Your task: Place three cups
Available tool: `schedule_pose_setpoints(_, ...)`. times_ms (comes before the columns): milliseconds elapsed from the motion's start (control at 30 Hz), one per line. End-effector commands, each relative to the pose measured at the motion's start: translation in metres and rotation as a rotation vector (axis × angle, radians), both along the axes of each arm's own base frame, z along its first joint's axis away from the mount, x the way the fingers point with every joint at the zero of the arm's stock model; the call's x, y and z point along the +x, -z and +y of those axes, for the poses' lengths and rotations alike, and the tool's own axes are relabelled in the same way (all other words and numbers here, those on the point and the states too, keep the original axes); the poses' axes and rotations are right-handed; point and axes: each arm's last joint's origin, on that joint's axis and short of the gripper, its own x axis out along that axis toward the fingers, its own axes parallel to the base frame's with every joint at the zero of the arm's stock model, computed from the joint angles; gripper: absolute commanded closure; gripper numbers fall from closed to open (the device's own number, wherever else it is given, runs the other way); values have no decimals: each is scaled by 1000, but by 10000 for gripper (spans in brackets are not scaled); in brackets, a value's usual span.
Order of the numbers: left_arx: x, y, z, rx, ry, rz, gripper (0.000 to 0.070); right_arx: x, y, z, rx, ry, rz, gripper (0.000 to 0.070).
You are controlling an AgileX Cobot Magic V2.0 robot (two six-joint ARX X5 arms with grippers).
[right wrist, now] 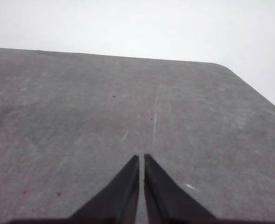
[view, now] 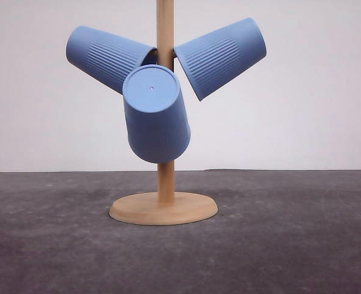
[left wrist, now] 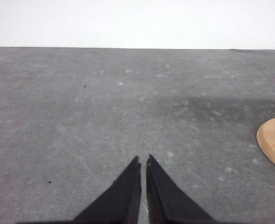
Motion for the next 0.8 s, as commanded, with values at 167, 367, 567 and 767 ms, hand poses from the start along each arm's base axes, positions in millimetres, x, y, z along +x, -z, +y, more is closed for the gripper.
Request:
schedule_pose_setpoints(167,1,3,0,6,-2,0,700,0,0,0,13,5,-13,683)
schedule_pose_setpoints(367,1,3,0,6,-2,0,700,0,0,0,13,5,-13,683)
schedule_pose_setpoints(567,1,3,0,6,-2,0,700,0,0,0,13,5,-13,683)
schedule_pose_setpoints(767,1,3,0,6,-2,1,700,0,0,0,13,5,-13,683)
